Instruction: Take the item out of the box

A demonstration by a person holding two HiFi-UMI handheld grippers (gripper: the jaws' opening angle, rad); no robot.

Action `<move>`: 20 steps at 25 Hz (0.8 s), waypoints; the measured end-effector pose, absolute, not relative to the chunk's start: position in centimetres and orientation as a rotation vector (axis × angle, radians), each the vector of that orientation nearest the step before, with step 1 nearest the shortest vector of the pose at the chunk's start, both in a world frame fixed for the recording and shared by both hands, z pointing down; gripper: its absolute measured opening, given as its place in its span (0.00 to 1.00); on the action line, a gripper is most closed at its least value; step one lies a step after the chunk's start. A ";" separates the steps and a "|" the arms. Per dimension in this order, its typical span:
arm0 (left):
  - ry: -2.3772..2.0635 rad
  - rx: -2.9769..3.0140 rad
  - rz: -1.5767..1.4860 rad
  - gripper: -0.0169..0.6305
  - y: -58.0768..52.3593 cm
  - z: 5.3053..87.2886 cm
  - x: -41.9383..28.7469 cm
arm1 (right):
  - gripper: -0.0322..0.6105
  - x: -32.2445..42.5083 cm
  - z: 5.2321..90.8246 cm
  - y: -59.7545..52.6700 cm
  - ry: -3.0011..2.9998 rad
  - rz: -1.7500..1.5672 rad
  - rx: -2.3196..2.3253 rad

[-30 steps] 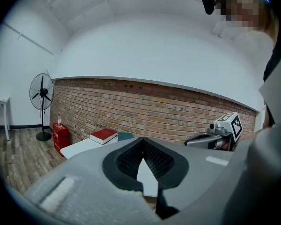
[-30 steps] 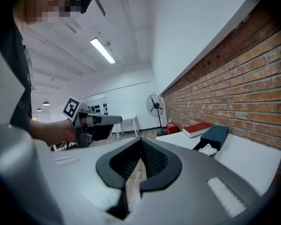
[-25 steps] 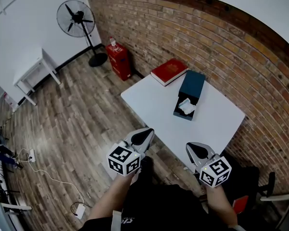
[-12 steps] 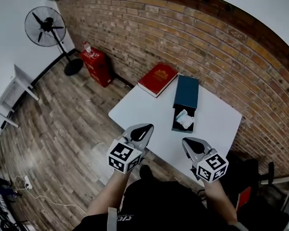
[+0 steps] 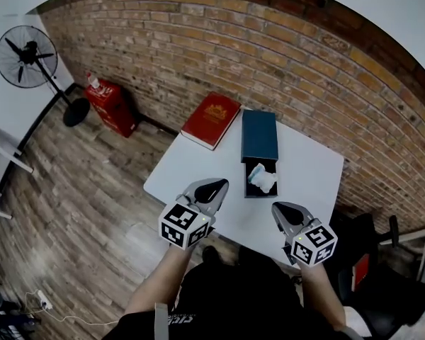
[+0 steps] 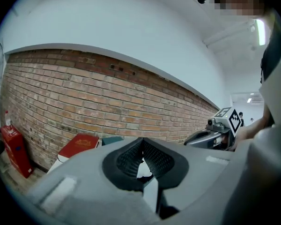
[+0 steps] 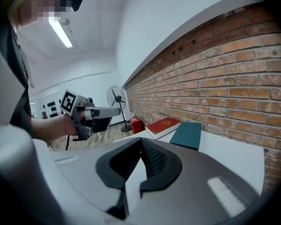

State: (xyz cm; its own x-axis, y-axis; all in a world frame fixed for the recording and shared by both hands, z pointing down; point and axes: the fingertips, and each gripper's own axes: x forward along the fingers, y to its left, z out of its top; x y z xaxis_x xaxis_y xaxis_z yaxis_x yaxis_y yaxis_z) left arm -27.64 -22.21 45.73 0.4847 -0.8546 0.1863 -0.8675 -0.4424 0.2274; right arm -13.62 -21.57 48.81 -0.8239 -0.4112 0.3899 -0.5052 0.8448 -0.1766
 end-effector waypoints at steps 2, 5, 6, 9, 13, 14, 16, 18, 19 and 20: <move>-1.396 2.472 0.076 0.02 -23.2 46.1 -26.5 | 0.05 -12.8 49.0 -23.0 -2.674 0.428 0.747; -1.315 2.522 0.064 0.03 -24.7 46.0 -24.7 | 0.05 -12.0 49.5 -25.0 -2.667 0.478 0.792; -1.301 2.531 0.068 0.03 -25.1 46.1 -24.1 | 0.05 -11.7 49.7 -25.5 -2.663 0.491 0.803; -1.261 2.553 0.120 0.13 -26.4 46.6 -22.4 | 0.05 -11.1 49.8 -27.3 -2.670 0.510 0.826; -1.208 2.551 0.215 0.28 -28.8 48.8 -20.2 | 0.05 -10.4 50.4 -29.1 -2.676 0.528 0.824; -1.198 2.543 0.226 0.30 -29.5 49.3 -19.7 | 0.05 -10.1 50.7 -29.4 -2.673 0.533 0.819; -1.163 2.528 0.259 0.33 -30.5 50.5 -18.5 | 0.05 -9.3 51.1 -30.1 -2.660 0.541 0.823; -1.125 2.512 0.313 0.35 -31.3 52.2 -17.6 | 0.05 -8.2 51.5 -30.9 -2.644 0.564 0.850; -1.112 2.504 0.338 0.36 -31.6 53.1 -17.2 | 0.05 -7.6 51.8 -31.3 -2.637 0.578 0.866; -1.100 2.496 0.356 0.36 -32.0 53.9 -16.8 | 0.05 -7.0 52.0 -31.7 -2.631 0.589 0.879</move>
